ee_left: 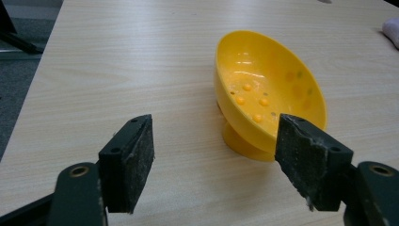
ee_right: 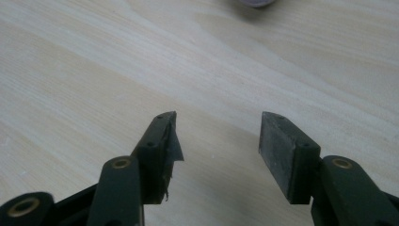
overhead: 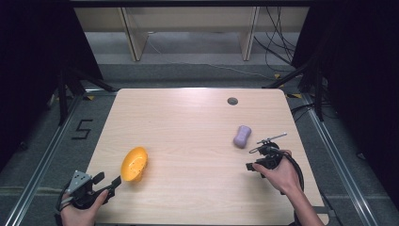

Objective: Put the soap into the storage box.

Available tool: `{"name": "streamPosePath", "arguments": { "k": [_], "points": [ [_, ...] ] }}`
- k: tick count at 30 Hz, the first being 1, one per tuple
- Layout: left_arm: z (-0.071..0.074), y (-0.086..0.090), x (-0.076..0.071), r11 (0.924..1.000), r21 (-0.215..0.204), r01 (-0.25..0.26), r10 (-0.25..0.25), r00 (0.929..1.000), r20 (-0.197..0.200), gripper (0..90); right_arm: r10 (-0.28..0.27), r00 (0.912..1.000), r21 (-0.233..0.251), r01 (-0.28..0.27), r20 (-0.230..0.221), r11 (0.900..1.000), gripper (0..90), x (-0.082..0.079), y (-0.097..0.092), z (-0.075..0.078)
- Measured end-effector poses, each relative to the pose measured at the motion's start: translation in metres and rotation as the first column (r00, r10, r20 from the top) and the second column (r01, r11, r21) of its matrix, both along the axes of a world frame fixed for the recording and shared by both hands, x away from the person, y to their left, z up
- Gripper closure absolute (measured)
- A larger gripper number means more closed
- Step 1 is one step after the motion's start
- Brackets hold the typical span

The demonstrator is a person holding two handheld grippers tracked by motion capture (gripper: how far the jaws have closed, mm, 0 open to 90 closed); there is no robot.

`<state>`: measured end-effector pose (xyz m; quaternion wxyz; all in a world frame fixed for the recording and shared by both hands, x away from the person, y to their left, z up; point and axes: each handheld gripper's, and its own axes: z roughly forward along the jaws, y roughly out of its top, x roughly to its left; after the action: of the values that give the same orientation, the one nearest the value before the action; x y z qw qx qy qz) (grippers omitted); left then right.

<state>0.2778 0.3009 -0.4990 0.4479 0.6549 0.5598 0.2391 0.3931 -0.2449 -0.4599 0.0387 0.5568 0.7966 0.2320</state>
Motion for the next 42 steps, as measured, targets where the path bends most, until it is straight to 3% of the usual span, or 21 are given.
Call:
{"name": "streamPosePath", "arguments": {
  "k": [3,13,15,16,18,19,20,21,22,23,24,27,28,30,33,34,35,36,38,40,42],
  "points": [
    [0.001,-0.002,-0.001,0.9999,0.010,-0.004,0.004,0.9999,-0.010,28.7,-0.062,0.9959,-0.019,0.061,-0.066,0.9979,45.8,0.003,0.001,0.001],
    [0.001,-0.005,-0.001,0.9995,0.025,0.018,-0.018,0.9997,-0.014,28.6,-0.154,0.9810,-0.009,0.154,-0.118,0.9880,42.4,0.031,0.003,0.011],
    [0.002,-0.006,-0.001,0.9994,0.033,0.011,-0.011,0.9998,-0.018,28.6,-0.228,0.9568,0.001,0.232,-0.181,0.9727,42.1,0.035,0.013,0.015],
    [0.002,-0.006,-0.001,0.9995,0.030,0.011,-0.011,0.9999,-0.014,28.7,-0.188,0.9688,-0.006,0.190,-0.161,0.9818,42.1,0.040,0.011,0.016],
    [0.002,-0.005,-0.001,0.9994,0.030,0.016,-0.015,0.9998,-0.013,28.7,-0.215,0.9630,-0.019,0.214,-0.163,0.9766,42.1,0.049,0.015,0.017],
    [0.002,-0.005,-0.001,0.9994,0.031,0.016,-0.015,0.9998,-0.014,28.7,-0.181,0.9766,-0.020,0.180,-0.116,0.9835,42.1,0.055,0.013,0.015],
    [0.002,-0.005,-0.001,0.9994,0.031,0.013,-0.012,0.9998,-0.013,28.6,-0.199,0.9738,-0.011,0.199,-0.110,0.9800,42.0,0.058,0.014,0.017],
    [0.002,-0.006,-0.002,0.9994,0.032,0.011,-0.011,0.9998,-0.017,28.6,-0.234,0.9612,-0.018,0.234,-0.146,0.9721,42.0,0.062,0.017,0.021],
    [0.002,-0.006,-0.002,0.9994,0.034,0.011,-0.010,0.9997,-0.020,28.6,-0.230,0.9648,-0.020,0.230,-0.127,0.9731,42.0,0.065,0.017,0.021],
    [0.002,-0.006,-0.001,0.9994,0.034,0.011,-0.010,0.9998,-0.019,28.6,-0.273,0.9483,-0.017,0.274,-0.162,0.9616,42.0,0.068,0.020,0.025],
    [0.002,-0.006,-0.001,0.9994,0.034,0.012,-0.011,0.9998,-0.020,28.7,-0.247,0.9605,-0.012,0.247,-0.129,0.9689,42.0,0.071,0.018,0.024],
    [0.002,-0.006,-0.001,0.9994,0.030,0.016,-0.016,0.9998,-0.014,28.7,-0.323,0.9295,-0.004,0.327,-0.178,0.9449,42.0,0.081,0.026,0.029],
    [0.002,-0.006,-0.001,0.9995,0.028,0.016,-0.015,0.9998,-0.014,28.7,-0.317,0.9357,-0.025,0.317,-0.154,0.9479,42.0,0.085,0.024,0.028],
    [0.002,-0.007,-0.002,0.9995,0.028,0.017,-0.016,0.9998,-0.013,28.7,-0.361,0.9149,-0.013,0.365,-0.180,0.9310,42.0,0.090,0.029,0.030],
    [0.002,-0.007,-0.002,0.9995,0.025,0.019,-0.018,0.9998,-0.010,28.7,-0.377,0.9094,-0.032,0.377,-0.177,0.9256,42.0,0.101,0.030,0.031],
    [0.002,-0.007,-0.002,0.9996,0.024,0.017,-0.017,0.9998,-0.008,28.7,-0.425,0.8771,-0.018,0.433,-0.223,0.9014,42.0,0.102,0.035,0.033],
    [0.003,-0.007,-0.002,0.9994,0.029,0.018,-0.018,0.9998,-0.008,28.8,-0.401,0.8935,-0.029,0.404,-0.203,0.9145,42.0,0.105,0.033,0.031],
    [0.003,-0.006,-0.002,0.9994,0.031,0.015,-0.015,0.9999,-0.006,28.9,-0.412,0.8845,-0.025,0.417,-0.219,0.9086,42.0,0.108,0.034,0.031],
    [0.004,-0.006,-0.002,0.9994,0.032,0.012,-0.012,0.9999,-0.007,28.9,-0.408,0.8908,-0.036,0.410,-0.200,0.9116,41.9,0.115,0.032,0.028],
    [0.004,-0.006,-0.002,0.9994,0.032,0.011,-0.011,0.9999,-0.003,29.1,-0.449,0.8651,-0.037,0.453,-0.223,0.8907,41.5,0.120,0.038,0.027],
    [0.004,-0.005,-0.002,0.9996,0.024,0.012,-0.012,0.9999,0.004,29.3,-0.456,0.8650,-0.053,0.456,-0.210,0.8886,40.6,0.124,0.039,0.024]
  ]
}}
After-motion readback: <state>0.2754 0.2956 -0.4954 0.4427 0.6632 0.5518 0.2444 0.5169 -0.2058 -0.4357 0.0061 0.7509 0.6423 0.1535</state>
